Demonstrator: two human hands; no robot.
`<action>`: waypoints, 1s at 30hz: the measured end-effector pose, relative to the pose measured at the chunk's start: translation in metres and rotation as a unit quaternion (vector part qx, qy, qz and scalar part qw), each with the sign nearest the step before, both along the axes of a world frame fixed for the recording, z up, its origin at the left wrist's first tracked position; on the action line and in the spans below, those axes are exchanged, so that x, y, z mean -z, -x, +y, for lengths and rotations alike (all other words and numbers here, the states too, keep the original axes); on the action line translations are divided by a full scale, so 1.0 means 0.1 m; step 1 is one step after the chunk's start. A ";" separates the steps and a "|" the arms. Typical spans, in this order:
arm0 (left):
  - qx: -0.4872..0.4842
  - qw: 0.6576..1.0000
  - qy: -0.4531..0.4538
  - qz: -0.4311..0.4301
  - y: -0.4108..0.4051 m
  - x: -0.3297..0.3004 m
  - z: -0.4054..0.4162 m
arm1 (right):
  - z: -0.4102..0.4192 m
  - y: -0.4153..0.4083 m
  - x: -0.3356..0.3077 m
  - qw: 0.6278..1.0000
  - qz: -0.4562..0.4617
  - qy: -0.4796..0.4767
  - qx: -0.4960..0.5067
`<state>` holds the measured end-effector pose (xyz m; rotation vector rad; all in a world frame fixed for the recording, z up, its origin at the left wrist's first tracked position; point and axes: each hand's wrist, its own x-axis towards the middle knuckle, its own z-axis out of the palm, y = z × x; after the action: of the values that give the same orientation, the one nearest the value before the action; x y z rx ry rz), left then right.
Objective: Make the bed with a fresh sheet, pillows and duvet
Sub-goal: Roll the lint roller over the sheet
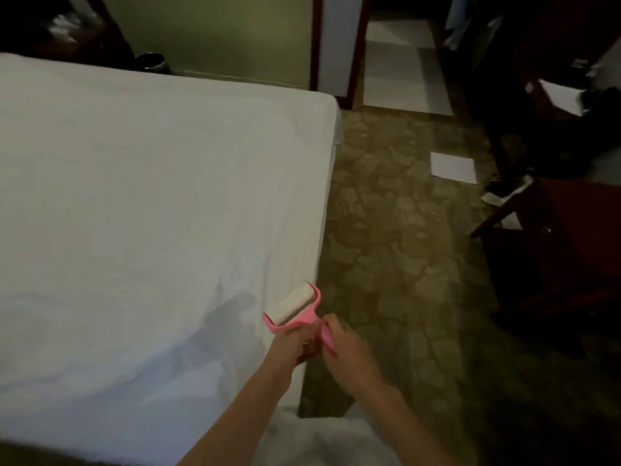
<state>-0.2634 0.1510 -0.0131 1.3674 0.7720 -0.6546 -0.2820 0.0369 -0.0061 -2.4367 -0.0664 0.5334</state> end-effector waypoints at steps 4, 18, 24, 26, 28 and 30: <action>-0.050 0.998 -0.024 -0.019 -0.08 0.06 -0.03 | -0.08 -0.30 0.04 0.997 -0.013 0.003 -0.072; -0.292 0.953 -0.044 -0.062 -0.95 -0.08 -1.12 | -0.94 -1.88 0.01 0.927 -0.075 0.005 -0.367; -0.302 0.949 -0.080 -0.034 -1.21 -0.05 -1.51 | -1.28 -2.16 0.04 0.925 -0.047 -0.017 -0.378; -0.320 0.944 -0.072 -0.041 -1.30 -0.05 -1.50 | -1.27 -2.28 0.04 0.923 -0.049 -0.025 -0.381; -0.360 0.930 -0.045 -0.052 -1.40 -0.07 -1.45 | -1.23 -2.41 0.07 0.918 -0.068 -0.025 -0.391; -0.369 0.926 -0.047 -0.060 -1.47 -0.06 -1.40 | -1.19 -2.53 0.09 0.917 -0.077 -0.017 -0.390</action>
<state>-0.1166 0.0111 -0.0066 1.0688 1.1386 0.0615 -0.0287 -0.0825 -0.0153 -2.3429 -1.1374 0.6564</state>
